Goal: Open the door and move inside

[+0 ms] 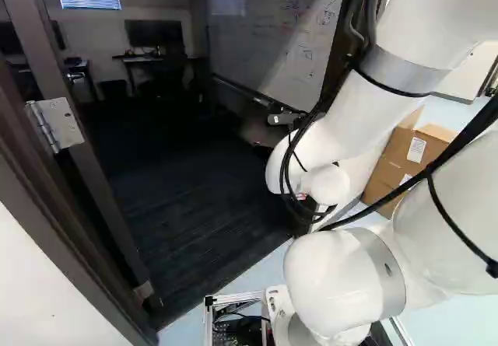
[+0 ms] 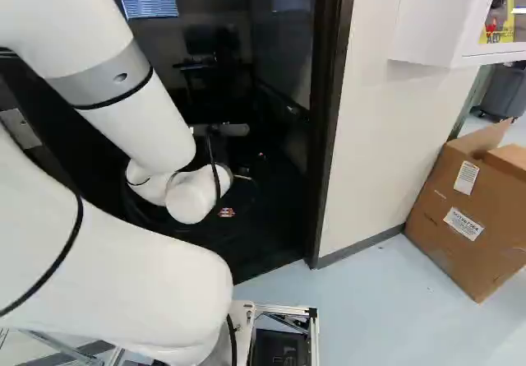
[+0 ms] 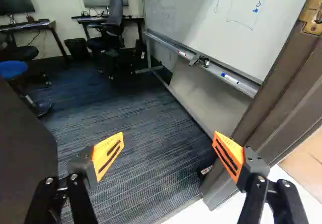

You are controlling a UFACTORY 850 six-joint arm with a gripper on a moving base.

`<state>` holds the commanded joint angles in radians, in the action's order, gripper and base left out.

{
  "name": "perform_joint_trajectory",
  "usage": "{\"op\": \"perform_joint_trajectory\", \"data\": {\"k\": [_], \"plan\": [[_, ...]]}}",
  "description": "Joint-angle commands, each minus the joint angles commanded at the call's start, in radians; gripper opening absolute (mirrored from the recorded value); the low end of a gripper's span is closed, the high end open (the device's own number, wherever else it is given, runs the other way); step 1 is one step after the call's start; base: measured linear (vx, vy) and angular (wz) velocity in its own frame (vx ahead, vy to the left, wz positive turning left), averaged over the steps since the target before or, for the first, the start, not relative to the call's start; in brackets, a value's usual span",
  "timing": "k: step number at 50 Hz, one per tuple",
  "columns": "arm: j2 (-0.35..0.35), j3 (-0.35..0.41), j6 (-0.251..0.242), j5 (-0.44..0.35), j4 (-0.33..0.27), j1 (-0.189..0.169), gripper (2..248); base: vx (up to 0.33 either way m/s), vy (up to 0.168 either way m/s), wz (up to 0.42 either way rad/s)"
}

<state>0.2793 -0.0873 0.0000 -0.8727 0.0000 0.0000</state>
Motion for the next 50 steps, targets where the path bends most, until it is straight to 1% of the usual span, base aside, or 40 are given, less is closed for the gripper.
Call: {"op": "perform_joint_trajectory", "data": {"k": [11,20,30,50], "plan": [[0.0,0.0,0.0,0.0,0.0,0.0,247,0.0,0.003,0.003],[0.0,0.0,0.0,0.0,0.0,0.0,247,0.089,0.106,0.006],[0.0,0.0,0.0,0.0,0.0,0.0,247,0.137,-0.009,-0.02],[0.0,0.0,0.0,0.0,0.0,0.0,247,0.071,-0.001,-0.006]]}}
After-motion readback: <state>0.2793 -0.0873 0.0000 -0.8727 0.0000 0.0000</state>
